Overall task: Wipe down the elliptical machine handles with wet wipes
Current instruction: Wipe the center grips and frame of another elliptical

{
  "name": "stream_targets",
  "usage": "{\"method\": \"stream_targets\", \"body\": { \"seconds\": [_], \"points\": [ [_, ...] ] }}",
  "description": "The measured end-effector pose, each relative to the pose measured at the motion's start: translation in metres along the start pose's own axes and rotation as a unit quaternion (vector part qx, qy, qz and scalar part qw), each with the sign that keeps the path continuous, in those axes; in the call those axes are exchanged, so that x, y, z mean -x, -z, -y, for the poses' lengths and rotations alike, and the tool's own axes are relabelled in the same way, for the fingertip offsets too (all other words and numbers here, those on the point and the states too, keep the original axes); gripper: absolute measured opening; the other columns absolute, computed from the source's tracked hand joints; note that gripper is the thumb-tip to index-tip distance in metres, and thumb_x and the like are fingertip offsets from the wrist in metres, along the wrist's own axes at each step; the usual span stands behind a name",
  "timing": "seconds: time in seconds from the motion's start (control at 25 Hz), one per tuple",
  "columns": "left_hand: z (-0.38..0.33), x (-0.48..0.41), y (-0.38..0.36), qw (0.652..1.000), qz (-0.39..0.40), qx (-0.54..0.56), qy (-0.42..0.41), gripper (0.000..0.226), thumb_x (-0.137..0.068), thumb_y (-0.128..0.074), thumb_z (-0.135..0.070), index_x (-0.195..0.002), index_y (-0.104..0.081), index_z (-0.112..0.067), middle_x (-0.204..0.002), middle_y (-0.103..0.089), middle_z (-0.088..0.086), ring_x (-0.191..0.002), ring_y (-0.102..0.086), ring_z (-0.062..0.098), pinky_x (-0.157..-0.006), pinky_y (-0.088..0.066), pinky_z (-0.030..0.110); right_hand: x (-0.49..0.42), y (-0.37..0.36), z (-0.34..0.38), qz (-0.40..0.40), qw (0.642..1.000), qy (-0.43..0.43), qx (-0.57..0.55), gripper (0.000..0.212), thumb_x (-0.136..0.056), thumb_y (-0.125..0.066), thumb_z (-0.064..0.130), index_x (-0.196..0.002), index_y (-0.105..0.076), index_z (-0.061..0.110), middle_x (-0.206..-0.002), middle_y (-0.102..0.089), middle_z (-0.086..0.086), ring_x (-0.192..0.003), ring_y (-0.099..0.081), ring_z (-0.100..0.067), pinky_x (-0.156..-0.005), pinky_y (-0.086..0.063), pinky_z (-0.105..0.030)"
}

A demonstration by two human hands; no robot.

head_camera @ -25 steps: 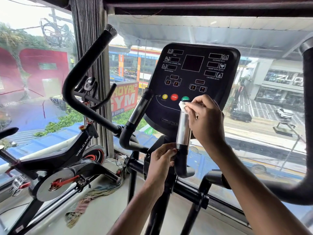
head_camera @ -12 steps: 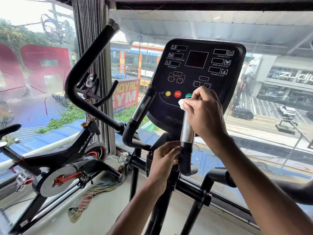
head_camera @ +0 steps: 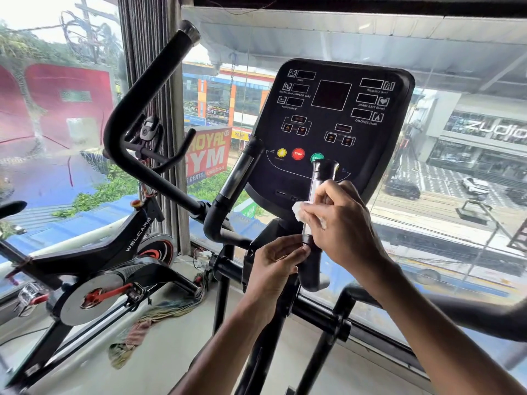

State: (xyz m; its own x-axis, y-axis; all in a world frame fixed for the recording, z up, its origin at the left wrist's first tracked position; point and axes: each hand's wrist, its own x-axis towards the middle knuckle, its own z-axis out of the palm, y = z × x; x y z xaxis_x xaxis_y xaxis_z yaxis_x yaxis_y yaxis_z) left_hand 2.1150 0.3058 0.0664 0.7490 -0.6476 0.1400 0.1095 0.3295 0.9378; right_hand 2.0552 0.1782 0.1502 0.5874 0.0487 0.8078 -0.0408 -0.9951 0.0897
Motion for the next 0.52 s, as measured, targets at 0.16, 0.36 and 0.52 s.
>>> {"method": "stream_targets", "body": {
  "seconds": [0.16, 0.36, 0.52],
  "points": [
    [0.002, -0.001, -0.002, 1.0, -0.01, 0.006, -0.001, 0.032, -0.076, -0.079, -0.029, -0.107, -0.08, -0.022, -0.107, -0.079, 0.005, -0.114, -0.07, 0.032, -0.106, -0.047, 0.056, -0.03, -0.006, -0.016, -0.072, 0.996, -0.048, 0.034, 0.005, -0.093, -0.078, 0.018, -0.092, -0.082, 0.014, -0.096, -0.056, 0.0, -0.088, -0.045, -0.019, -0.072, -0.043, -0.025],
    [0.0, 0.002, -0.002, 1.0, -0.012, 0.01, -0.002, 0.025, -0.083, -0.081, -0.02, -0.108, -0.079, -0.02, -0.106, -0.08, 0.005, -0.108, -0.073, 0.026, -0.099, -0.053, 0.047, -0.042, -0.014, -0.018, -0.166, 0.982, -0.093, 0.017, 0.013, -0.096, -0.07, 0.019, -0.097, -0.081, 0.013, -0.092, -0.06, -0.005, -0.082, -0.058, -0.026, -0.07, -0.05, -0.032],
    [-0.001, 0.004, 0.0, 1.0, -0.007, 0.005, -0.002, 0.026, -0.09, -0.075, -0.007, -0.114, -0.077, -0.018, -0.106, -0.08, 0.004, -0.1, -0.074, 0.015, -0.089, -0.053, 0.032, -0.017, -0.022, -0.013, -0.238, 0.96, -0.142, -0.05, 0.014, -0.097, -0.071, 0.017, -0.101, -0.081, 0.007, -0.092, -0.067, -0.008, -0.075, -0.064, -0.019, -0.068, -0.05, -0.027]
  ]
}}
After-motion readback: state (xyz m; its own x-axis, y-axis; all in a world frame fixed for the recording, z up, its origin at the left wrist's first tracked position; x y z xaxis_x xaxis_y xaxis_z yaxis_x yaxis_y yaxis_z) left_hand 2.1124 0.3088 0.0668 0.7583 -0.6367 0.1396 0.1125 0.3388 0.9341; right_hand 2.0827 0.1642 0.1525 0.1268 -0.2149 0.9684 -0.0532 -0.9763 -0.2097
